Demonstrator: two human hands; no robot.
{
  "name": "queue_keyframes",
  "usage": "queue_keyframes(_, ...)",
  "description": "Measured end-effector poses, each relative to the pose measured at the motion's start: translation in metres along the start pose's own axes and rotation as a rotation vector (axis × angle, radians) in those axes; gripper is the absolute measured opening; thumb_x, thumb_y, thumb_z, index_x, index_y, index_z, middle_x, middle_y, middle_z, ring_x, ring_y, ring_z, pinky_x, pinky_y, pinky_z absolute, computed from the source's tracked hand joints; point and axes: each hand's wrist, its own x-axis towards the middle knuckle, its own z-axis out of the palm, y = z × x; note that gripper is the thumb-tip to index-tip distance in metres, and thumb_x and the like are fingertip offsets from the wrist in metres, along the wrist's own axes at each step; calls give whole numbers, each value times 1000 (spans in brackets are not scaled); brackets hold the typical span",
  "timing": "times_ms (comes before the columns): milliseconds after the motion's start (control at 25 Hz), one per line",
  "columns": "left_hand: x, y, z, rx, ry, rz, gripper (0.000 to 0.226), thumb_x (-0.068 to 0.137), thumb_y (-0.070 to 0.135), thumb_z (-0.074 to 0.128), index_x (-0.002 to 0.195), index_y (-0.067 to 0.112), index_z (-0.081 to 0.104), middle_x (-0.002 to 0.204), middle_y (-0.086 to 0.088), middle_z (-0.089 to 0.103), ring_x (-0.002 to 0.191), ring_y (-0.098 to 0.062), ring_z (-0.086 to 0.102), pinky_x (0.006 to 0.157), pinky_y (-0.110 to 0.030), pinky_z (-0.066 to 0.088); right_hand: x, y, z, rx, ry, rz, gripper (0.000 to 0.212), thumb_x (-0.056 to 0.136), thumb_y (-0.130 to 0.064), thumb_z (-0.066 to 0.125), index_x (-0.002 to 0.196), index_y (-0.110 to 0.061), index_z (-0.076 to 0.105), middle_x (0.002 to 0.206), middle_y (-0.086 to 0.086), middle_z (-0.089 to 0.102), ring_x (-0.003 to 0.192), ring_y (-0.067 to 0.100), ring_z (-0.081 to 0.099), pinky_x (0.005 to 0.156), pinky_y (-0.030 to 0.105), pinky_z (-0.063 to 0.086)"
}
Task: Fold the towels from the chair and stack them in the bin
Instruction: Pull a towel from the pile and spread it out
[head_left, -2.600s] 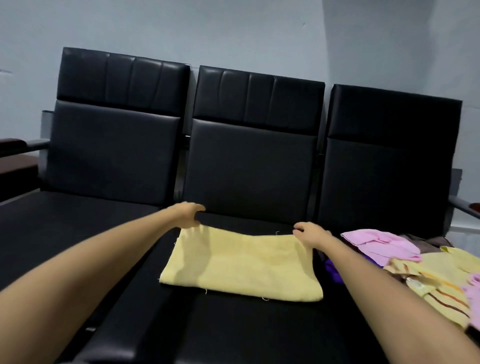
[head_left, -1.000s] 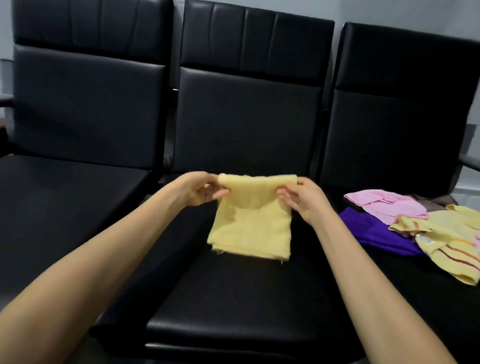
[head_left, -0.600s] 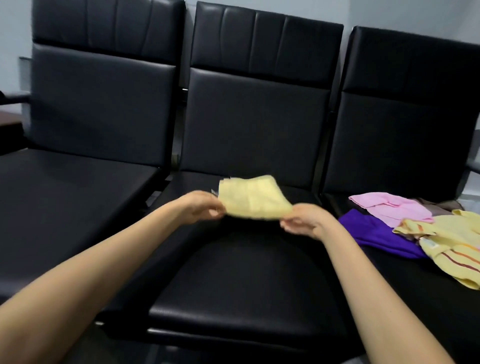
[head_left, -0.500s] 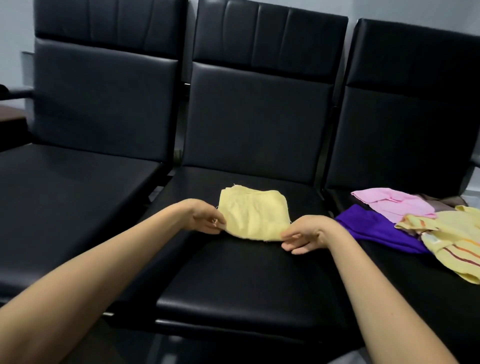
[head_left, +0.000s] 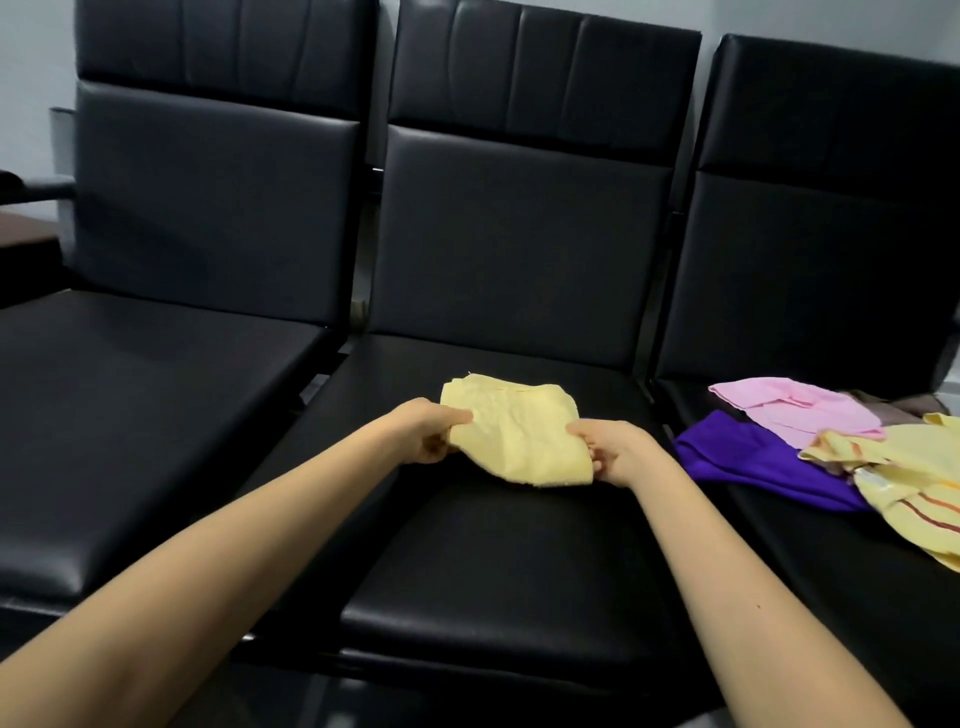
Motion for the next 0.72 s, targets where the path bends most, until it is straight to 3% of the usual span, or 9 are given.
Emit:
queue_keyframes(40,-1,-1,0,30,-35,-40,9,89,16,62,87,12,55,73,-2,54,61,-10,53,43,-17,38,0,1,-1,-40,-30,30,11,82,-12,57,76,-10,48,50,-2,39,37,6,33,34,18,27)
queue_keyframes(120,-6,-2,-3,136,-175,-113,7,87,11,61,82,14,57,75,1,56,65,-8,53,49,-16,40,-1,0,-10,-139,-64,73,12,76,-13,59,71,-14,48,53,-2,40,43,7,34,43,17,26)
queue_keyframes(240,-13,-2,-6,14,-303,-84,13,88,12,62,101,11,58,97,-2,63,84,-13,59,66,-24,48,5,4,-20,-348,-80,11,26,86,-38,62,75,-15,54,53,-3,48,49,9,40,45,17,34)
queue_keyframes(320,-11,-3,-1,-136,-314,-24,28,90,17,61,116,9,55,105,-4,63,90,-16,60,71,-28,49,11,7,-18,-404,-97,-58,45,86,-56,56,97,-12,61,83,3,65,75,16,60,70,27,53)
queue_keyframes(360,-11,-3,3,-201,-296,-7,31,91,19,60,119,8,54,104,-6,63,88,-17,61,72,-29,50,11,8,-15,-382,-98,-75,53,84,-58,56,106,-10,61,99,6,67,90,20,63,85,33,53)
queue_keyframes(400,-7,-4,7,-246,-263,8,30,92,18,59,120,7,53,100,-7,64,86,-18,61,73,-29,51,12,9,-12,-349,-90,-94,56,83,-57,59,110,-8,60,108,8,66,97,22,63,91,35,51)
queue_keyframes(480,-5,-6,13,-253,-186,11,35,90,16,60,122,5,53,98,-9,64,84,-19,62,77,-31,52,8,8,-7,-340,-32,-141,50,83,-45,66,113,-6,58,109,7,65,95,21,62,85,32,50)
queue_keyframes(600,-8,3,13,80,-88,-4,33,88,20,64,113,5,51,107,-10,61,90,-21,61,74,-33,52,4,9,-4,-467,146,-195,52,85,-36,60,126,-5,47,109,8,57,90,20,56,63,28,43)
queue_keyframes(720,-10,13,10,673,105,107,21,92,27,52,86,8,49,85,-6,60,74,-20,59,60,-26,50,13,13,-2,-484,269,-317,46,90,-39,51,122,-5,51,114,10,55,102,25,54,75,30,41)
